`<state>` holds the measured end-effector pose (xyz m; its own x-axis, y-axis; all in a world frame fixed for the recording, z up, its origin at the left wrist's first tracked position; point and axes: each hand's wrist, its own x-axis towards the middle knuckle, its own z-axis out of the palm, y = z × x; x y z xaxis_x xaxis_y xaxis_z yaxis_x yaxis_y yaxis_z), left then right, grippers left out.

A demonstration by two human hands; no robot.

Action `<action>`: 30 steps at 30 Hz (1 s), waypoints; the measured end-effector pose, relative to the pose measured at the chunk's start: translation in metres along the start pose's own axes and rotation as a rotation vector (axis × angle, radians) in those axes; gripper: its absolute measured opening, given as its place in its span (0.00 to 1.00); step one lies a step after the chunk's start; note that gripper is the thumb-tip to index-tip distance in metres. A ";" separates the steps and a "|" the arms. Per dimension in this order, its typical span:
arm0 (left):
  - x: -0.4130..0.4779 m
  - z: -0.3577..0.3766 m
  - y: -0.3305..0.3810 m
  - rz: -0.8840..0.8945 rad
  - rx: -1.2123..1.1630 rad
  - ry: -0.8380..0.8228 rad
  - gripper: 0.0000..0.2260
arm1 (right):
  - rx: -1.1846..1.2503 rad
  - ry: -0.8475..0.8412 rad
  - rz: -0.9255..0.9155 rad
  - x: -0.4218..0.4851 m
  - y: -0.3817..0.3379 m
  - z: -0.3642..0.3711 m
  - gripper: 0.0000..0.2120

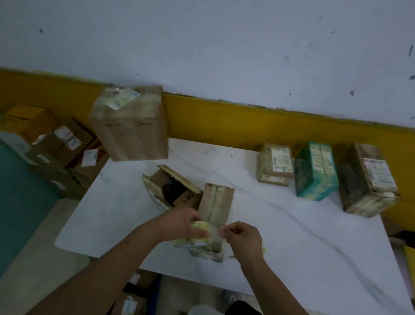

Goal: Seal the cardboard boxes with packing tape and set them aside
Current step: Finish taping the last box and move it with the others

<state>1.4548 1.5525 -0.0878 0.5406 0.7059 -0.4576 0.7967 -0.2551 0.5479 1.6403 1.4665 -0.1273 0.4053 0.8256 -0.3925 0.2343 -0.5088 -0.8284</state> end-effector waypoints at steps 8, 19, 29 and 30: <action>-0.003 -0.034 -0.059 -0.165 0.289 0.153 0.15 | 0.194 0.088 0.182 0.030 0.044 -0.049 0.08; 0.035 0.000 -0.086 -0.205 0.369 0.129 0.26 | 0.125 0.114 0.283 0.036 0.076 -0.023 0.08; 0.060 0.041 -0.092 -0.149 0.225 0.099 0.23 | -0.079 0.112 0.340 0.054 0.100 0.001 0.10; 0.060 0.047 -0.091 -0.140 0.213 0.104 0.21 | -0.095 0.103 0.346 0.055 0.101 0.005 0.10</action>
<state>1.4275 1.5870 -0.1979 0.3990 0.8057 -0.4379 0.9068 -0.2756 0.3192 1.6820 1.4620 -0.2349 0.5603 0.5743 -0.5968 0.1470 -0.7781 -0.6107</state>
